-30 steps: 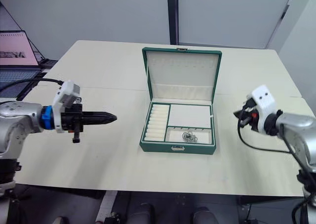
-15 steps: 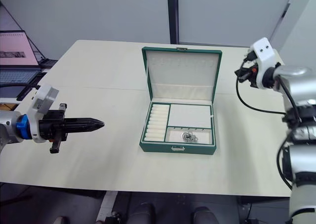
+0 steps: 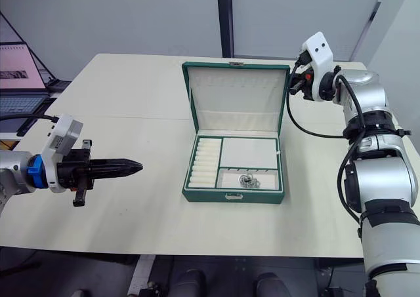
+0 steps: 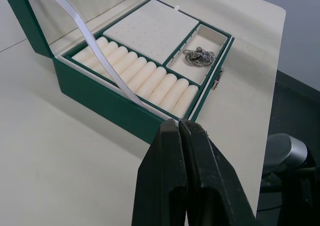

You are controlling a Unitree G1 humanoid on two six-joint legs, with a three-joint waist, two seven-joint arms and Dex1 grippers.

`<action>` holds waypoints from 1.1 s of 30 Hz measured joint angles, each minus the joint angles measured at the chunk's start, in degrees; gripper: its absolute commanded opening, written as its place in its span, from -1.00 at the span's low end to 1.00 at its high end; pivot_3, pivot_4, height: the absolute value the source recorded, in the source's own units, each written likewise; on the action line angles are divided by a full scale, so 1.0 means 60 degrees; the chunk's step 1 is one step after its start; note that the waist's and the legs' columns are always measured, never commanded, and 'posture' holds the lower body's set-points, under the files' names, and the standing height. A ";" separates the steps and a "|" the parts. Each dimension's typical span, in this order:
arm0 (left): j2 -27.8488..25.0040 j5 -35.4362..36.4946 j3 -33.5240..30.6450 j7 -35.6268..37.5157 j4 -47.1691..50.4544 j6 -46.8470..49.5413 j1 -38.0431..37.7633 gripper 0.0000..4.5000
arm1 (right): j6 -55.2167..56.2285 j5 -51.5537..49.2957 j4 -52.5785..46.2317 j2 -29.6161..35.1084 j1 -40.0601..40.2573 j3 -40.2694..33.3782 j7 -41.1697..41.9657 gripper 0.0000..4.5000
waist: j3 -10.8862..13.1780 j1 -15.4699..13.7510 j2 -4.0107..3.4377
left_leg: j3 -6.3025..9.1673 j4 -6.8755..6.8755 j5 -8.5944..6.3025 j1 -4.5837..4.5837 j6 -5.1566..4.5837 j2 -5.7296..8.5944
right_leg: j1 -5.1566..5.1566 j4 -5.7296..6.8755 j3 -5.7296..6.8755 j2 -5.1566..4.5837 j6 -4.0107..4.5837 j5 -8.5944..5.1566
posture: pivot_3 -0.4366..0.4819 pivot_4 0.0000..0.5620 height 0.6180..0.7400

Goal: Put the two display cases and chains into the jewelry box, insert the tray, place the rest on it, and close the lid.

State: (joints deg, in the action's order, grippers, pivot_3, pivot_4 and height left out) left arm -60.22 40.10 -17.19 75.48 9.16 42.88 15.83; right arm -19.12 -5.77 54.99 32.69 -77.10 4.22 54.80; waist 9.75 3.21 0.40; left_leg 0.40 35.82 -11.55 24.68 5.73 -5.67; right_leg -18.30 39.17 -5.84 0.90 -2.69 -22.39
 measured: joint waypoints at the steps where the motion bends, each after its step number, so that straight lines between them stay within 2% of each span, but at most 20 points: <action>1: 0.0009 -0.0001 0.0004 -0.0001 -0.0001 -0.0048 -0.0009 -0.98 | -0.0134 -0.0018 -0.0263 0.0005 0.0019 -0.0041 0.0085 -0.98 | 0.0001 -0.0002 -0.0001 | 0.0000 0.0000 0.0000 0.0000 0.0000 -0.0001 | -0.0001 0.0002 0.0001 0.0001 0.0000 0.0000 | -0.05 -0.47 1.00; 6: 0.0087 -0.0019 0.0212 0.0000 -0.0068 -0.0249 0.0083 -0.98 | -0.1347 -0.0404 -0.2651 0.0287 0.0763 -0.0224 0.0478 -0.98 | 0.0000 -0.0004 -0.0001 | 0.0001 0.0001 -0.0001 0.0000 -0.0001 -0.0004 | -0.0001 0.0008 0.0001 0.0003 0.0000 0.0000 | -0.05 -0.47 1.00; 10: 0.0089 -0.0076 0.0426 0.0024 -0.0253 -0.0365 0.0292 -0.98 | -0.2875 -0.0958 -0.5212 0.0657 0.1792 -0.0332 0.0662 -0.98 | 0.0000 -0.0028 -0.0001 | 0.0000 0.0000 -0.0001 0.0000 -0.0001 -0.0003 | 0.0000 0.0007 -0.0001 0.0003 0.0000 0.0000 | -0.05 -0.47 1.00; 15: 0.0066 -0.0177 0.0611 0.0164 -0.0528 -0.0542 0.0455 -0.98 | -0.5800 -0.2378 -0.9863 0.1196 0.3712 -0.0965 0.0245 -0.98 | -0.0002 -0.0115 0.0002 | 0.0005 -0.0005 -0.0019 0.0002 -0.0032 -0.0003 | 0.0004 0.0000 0.0003 0.0003 0.0000 0.0000 | -0.05 -0.47 1.00; 19: 0.0054 -0.0218 0.0727 0.0319 -0.0741 -0.0612 0.0532 -0.98 | -0.7764 -0.3481 -1.2715 0.1158 0.5229 -0.1703 -0.0620 -0.98 | -0.0003 -0.0170 0.0005 | 0.0007 -0.0001 -0.0020 0.0002 -0.0034 0.0000 | 0.0008 0.0001 0.0002 0.0003 0.0000 0.0000 | -0.05 -0.47 1.00; 21: 0.0059 -0.0333 0.0861 0.0352 -0.0825 -0.0668 0.0613 -0.98 | -0.8440 -0.3797 -1.3589 0.1090 0.5865 -0.2114 -0.1044 -0.98 | -0.0006 -0.0208 0.0010 | 0.0010 0.0002 -0.0020 0.0002 -0.0035 0.0001 | 0.0010 0.0001 0.0005 0.0003 0.0000 0.0000 | -0.05 -0.47 1.00; 25: 0.0094 -0.0713 0.1167 0.0244 -0.1132 -0.0933 0.0721 -0.98 | -0.9428 -0.4490 -1.5462 0.1111 0.8080 -0.3324 -0.1696 -0.98 | -0.0009 -0.0293 0.0015 | 0.0008 -0.0001 -0.0020 0.0006 -0.0035 0.0008 | 0.0012 -0.0015 0.0002 0.0001 -0.0001 -0.0001 | -0.05 -0.47 1.00; 29: 0.0133 -0.0894 0.1141 0.0256 -0.1369 -0.1268 0.0485 -0.98 | -0.9414 -0.4866 -1.6857 0.1555 1.0490 -0.4700 -0.1662 -0.98 | -0.0011 -0.0310 0.0018 | 0.0007 -0.0006 -0.0021 0.0010 -0.0035 0.0009 | 0.0015 -0.0024 0.0001 0.0000 -0.0002 -0.0001 | -0.05 -0.47 1.00; 33: 0.0145 -0.0939 0.1051 0.0258 -0.1503 -0.1453 0.0123 -0.98 | -0.9091 -0.4991 -1.7472 0.1645 1.2487 -0.5899 -0.1622 -0.98 | -0.0015 -0.0233 0.0022 | 0.0009 -0.0004 -0.0021 0.0005 -0.0036 0.0007 | 0.0017 -0.0011 -0.0001 0.0006 -0.0002 -0.0001 | -0.05 -0.47 1.00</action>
State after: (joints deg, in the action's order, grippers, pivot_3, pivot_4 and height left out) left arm -59.35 34.46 -10.89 77.02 0.15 34.16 16.57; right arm -73.67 -35.72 -49.85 42.56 -2.18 -31.18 45.07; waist 9.66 1.81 0.54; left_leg 0.45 35.80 -11.67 24.71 5.51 -5.63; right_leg -18.20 39.10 -5.85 0.94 -2.70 -22.40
